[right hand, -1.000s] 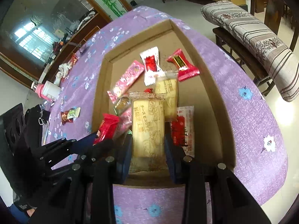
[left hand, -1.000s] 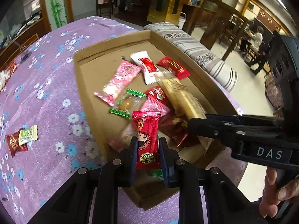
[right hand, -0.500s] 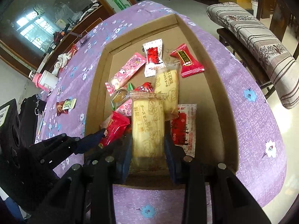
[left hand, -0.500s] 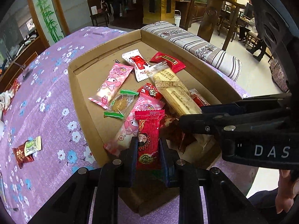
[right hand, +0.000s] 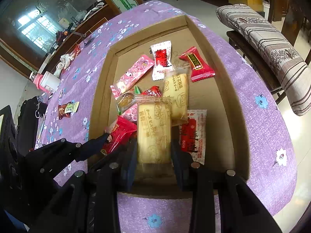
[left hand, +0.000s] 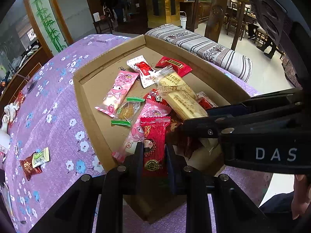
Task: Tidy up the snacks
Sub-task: 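Open the left tool and right tool to drop both snacks into the tray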
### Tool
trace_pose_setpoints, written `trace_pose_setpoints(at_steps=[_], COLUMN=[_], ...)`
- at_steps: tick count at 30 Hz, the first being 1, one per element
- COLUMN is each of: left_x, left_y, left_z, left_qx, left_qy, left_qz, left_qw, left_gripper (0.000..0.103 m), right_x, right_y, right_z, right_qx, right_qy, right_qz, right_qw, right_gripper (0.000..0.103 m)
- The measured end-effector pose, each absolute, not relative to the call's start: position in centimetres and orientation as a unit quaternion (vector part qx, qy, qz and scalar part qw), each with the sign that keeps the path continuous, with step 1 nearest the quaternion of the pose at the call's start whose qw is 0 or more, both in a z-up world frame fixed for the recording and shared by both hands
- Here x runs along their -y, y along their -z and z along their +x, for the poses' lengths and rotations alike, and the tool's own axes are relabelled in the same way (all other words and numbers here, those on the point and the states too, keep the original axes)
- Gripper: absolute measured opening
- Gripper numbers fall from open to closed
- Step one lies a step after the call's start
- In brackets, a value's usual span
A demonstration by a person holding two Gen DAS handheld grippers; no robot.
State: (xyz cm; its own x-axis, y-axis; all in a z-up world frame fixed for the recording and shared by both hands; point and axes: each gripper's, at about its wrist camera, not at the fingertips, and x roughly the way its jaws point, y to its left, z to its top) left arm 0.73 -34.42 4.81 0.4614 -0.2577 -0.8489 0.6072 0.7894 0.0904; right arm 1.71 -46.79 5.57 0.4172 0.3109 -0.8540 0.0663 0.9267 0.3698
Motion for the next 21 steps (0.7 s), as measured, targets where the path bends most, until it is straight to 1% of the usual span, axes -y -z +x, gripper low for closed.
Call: trace_pose_setpoints(at_steps=[21], left_x=[34.17], left_y=[-5.52], left_z=[0.73], left_qx=[-0.437], left_qy=[0.255], left_qz=[0.205], left_qw=[0.838], left_gripper=[0.022], right_x=[46.89], right_y=[-5.75], right_z=[1.85], right_qx=[-0.533], right_qy=[-0.074], right_qz=[0.176], right_qw=[0.825], right_gripper=[0.034])
